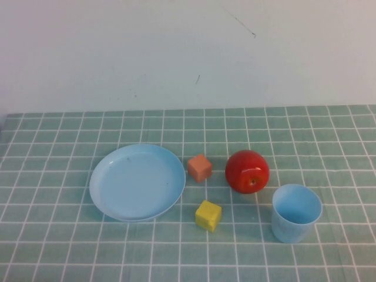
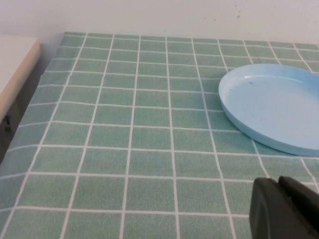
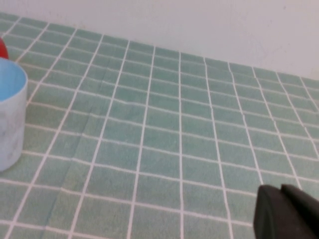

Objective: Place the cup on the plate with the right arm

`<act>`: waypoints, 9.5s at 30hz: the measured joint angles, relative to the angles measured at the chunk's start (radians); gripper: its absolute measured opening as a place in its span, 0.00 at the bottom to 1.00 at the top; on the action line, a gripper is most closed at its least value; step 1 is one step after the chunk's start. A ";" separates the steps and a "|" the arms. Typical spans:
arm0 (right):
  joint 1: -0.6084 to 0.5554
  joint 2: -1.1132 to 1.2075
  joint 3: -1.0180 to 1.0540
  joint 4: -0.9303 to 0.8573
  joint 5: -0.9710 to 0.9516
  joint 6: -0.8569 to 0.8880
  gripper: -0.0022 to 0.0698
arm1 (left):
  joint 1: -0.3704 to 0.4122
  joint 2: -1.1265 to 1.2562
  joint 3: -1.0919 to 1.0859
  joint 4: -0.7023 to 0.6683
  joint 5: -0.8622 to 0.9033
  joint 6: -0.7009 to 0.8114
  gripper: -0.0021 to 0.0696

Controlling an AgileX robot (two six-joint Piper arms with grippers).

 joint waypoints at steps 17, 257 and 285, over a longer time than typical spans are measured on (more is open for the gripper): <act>0.000 0.000 0.000 0.000 -0.586 0.064 0.03 | 0.000 0.000 0.000 0.000 0.000 0.000 0.03; -0.067 0.000 -0.022 0.168 0.005 -0.217 0.03 | 0.000 0.000 0.000 0.000 0.000 0.000 0.03; -0.088 0.000 0.000 0.190 0.058 -0.215 0.03 | 0.000 0.000 0.000 0.000 0.000 0.000 0.03</act>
